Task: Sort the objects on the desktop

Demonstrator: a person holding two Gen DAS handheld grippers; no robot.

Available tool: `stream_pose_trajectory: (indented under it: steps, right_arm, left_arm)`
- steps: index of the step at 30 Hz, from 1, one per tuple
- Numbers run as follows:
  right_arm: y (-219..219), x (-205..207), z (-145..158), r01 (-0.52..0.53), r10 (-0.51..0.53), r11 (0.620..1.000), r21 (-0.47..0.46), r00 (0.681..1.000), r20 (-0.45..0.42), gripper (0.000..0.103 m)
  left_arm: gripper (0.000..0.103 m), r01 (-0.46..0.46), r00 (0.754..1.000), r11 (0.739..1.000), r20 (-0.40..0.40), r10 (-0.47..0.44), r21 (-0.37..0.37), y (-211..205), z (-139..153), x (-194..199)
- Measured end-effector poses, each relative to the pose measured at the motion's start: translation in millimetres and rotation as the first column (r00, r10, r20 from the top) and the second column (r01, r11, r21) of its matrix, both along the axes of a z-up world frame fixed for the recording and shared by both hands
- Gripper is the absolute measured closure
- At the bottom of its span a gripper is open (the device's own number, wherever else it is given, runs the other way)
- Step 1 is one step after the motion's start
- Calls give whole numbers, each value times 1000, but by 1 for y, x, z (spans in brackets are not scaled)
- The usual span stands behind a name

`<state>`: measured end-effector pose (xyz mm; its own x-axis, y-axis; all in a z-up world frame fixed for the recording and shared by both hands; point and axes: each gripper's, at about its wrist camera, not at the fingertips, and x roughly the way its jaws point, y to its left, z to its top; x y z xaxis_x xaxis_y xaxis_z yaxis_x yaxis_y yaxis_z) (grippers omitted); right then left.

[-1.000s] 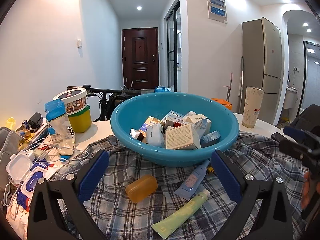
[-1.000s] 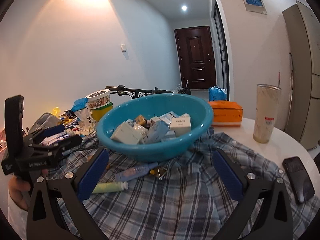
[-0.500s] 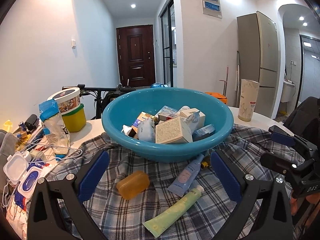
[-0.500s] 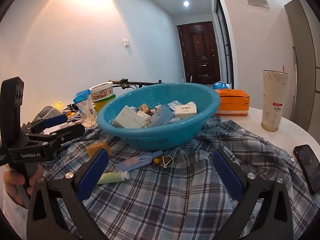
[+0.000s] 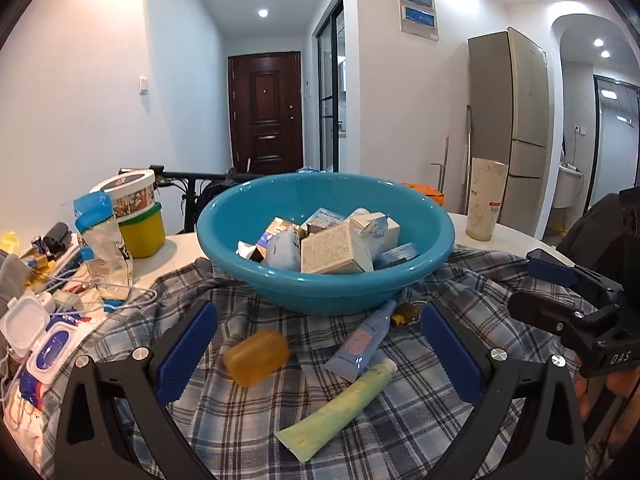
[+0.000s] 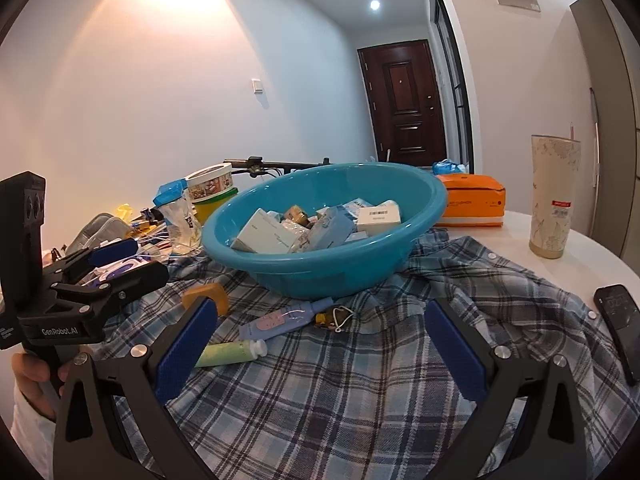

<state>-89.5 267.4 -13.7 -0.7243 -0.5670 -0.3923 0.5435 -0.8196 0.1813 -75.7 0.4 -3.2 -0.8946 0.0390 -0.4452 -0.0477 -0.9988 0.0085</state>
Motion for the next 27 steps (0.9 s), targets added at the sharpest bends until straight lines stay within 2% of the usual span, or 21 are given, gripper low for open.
stream_pose_trajectory:
  steps: [5,12,16,21,27]
  right_arm:
    - [-1,0,0,2,-2,1000,3,1000,0,0]
    - [0,0,-1,-1,1,1000,8,1000,0,0]
    - [-3,1,-1,-3,4,1000,26,1000,-7,0]
    - [-1,8,4,17,-16,1000,26,998,-56,0]
    - [-4,4,1,19,-18,999,40,999,-36,0]
  left_arm:
    - [0,-30,998,999,50,31,-18,1,-10,-7]
    - [0,-47,997,997,58,51,-59,8,-15,-6]
    - [0,-42,997,998,59,46,-54,7,-15,-6]
    - [0,-40,999,999,29,41,-38,5,-9,-2]
    - [0,-49,998,999,31,50,-23,0,-7,-2]
